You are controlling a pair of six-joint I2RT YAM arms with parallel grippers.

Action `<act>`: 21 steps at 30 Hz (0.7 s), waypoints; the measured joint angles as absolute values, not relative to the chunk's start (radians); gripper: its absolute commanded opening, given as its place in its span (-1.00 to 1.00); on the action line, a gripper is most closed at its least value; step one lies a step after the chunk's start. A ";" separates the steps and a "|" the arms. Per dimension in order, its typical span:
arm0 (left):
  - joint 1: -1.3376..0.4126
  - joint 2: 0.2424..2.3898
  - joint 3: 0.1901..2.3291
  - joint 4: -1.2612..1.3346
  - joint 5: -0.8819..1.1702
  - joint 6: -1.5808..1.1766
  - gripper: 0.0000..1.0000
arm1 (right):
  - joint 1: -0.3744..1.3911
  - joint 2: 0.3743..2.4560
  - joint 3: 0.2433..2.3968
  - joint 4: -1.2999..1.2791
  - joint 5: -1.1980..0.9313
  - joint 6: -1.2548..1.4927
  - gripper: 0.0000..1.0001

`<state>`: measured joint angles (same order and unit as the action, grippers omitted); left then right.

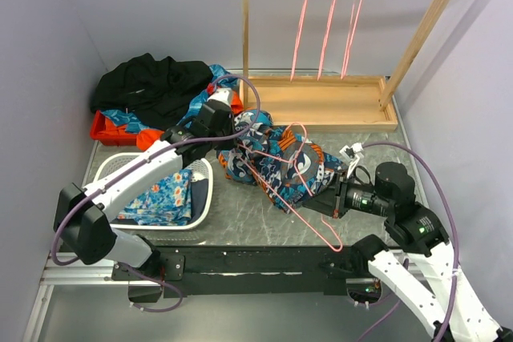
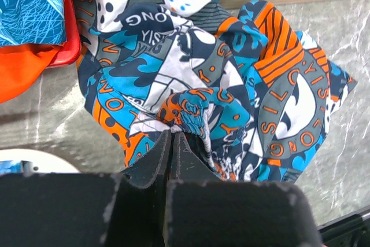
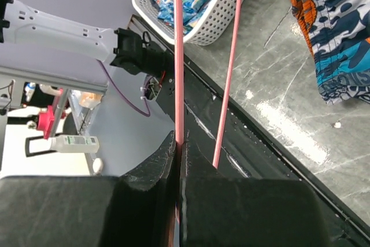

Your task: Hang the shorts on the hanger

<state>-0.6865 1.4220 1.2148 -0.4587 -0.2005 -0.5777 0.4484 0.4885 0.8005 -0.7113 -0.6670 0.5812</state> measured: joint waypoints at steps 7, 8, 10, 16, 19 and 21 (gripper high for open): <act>-0.710 1.396 1.216 -0.490 -0.208 -0.535 -0.98 | 0.580 0.529 0.801 -0.683 -0.543 0.583 -1.00; -0.716 1.392 1.218 -0.497 -0.211 -0.532 -0.98 | 0.596 0.535 0.803 -0.683 -0.527 0.583 -1.00; -0.724 1.386 1.218 -0.503 -0.226 -0.524 -0.98 | 0.611 0.541 0.821 -0.689 -0.511 0.582 -1.00; -0.728 1.385 1.222 -0.518 -0.290 -0.513 -0.98 | 0.613 0.534 0.914 -0.733 -0.480 0.579 -1.00; -0.727 1.385 1.222 -0.540 -0.321 -0.509 -0.98 | 0.614 0.521 0.937 -0.734 -0.447 0.569 -1.00; -0.727 1.385 1.222 -0.552 -0.336 -0.506 -0.98 | 0.614 0.516 0.939 -0.735 -0.435 0.562 -1.00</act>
<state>-0.7273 1.3849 1.2224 -0.5522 -0.3355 -0.5056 0.6136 0.5156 0.9390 -0.7353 -0.4351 0.5621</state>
